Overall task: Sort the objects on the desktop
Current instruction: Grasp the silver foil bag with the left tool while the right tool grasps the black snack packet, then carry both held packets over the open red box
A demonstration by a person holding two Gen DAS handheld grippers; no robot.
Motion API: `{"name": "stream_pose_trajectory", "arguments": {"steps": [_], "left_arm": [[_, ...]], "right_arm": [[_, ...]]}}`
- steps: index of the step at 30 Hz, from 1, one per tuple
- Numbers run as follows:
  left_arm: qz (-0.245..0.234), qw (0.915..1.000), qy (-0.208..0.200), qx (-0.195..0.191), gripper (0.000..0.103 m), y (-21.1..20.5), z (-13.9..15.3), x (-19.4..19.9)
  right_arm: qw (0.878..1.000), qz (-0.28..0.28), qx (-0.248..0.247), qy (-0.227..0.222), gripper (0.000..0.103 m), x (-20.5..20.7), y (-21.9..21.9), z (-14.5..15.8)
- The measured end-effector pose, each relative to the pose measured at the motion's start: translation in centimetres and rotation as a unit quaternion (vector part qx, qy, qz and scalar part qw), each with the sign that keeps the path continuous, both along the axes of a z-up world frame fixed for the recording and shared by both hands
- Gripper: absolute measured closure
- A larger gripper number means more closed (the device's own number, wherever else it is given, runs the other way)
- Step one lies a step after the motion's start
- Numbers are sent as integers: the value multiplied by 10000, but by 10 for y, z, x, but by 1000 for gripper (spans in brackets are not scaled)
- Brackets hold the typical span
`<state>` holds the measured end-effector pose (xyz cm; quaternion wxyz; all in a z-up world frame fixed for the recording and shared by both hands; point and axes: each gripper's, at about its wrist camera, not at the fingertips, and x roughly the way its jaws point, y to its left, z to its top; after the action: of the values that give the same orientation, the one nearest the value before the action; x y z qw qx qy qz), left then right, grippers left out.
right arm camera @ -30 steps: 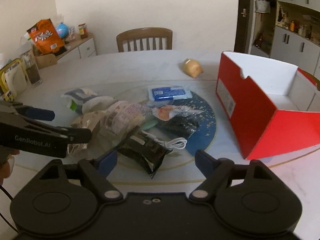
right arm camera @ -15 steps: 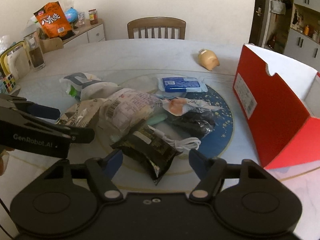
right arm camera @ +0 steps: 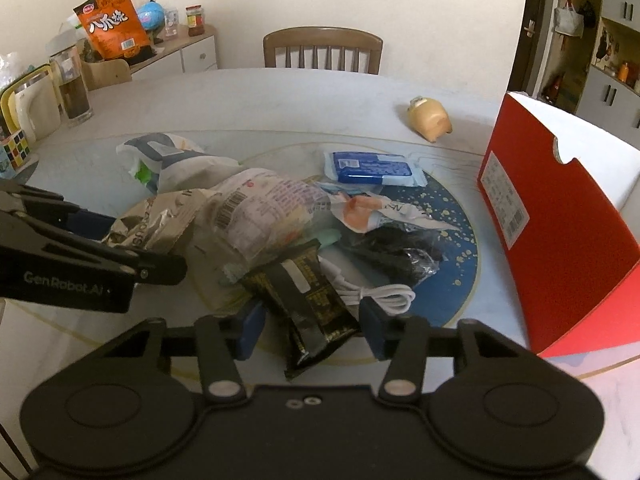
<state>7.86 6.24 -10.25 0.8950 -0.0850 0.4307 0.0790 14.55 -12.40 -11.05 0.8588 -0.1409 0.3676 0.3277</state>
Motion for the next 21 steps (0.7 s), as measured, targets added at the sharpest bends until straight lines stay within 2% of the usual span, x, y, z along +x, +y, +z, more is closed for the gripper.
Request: {"name": "stream_pose_trajectory", "arguments": {"steps": [7, 21], "left_arm": [[-10, 10000, -40, -80, 48, 4, 4, -7], [-204, 9996, -118, -121, 49, 5, 14, -26]], "right_arm": [[10000, -34, -17, 47, 65, -3, -1, 4], [9996, -252, 42, 104, 66, -18, -7, 11]]}}
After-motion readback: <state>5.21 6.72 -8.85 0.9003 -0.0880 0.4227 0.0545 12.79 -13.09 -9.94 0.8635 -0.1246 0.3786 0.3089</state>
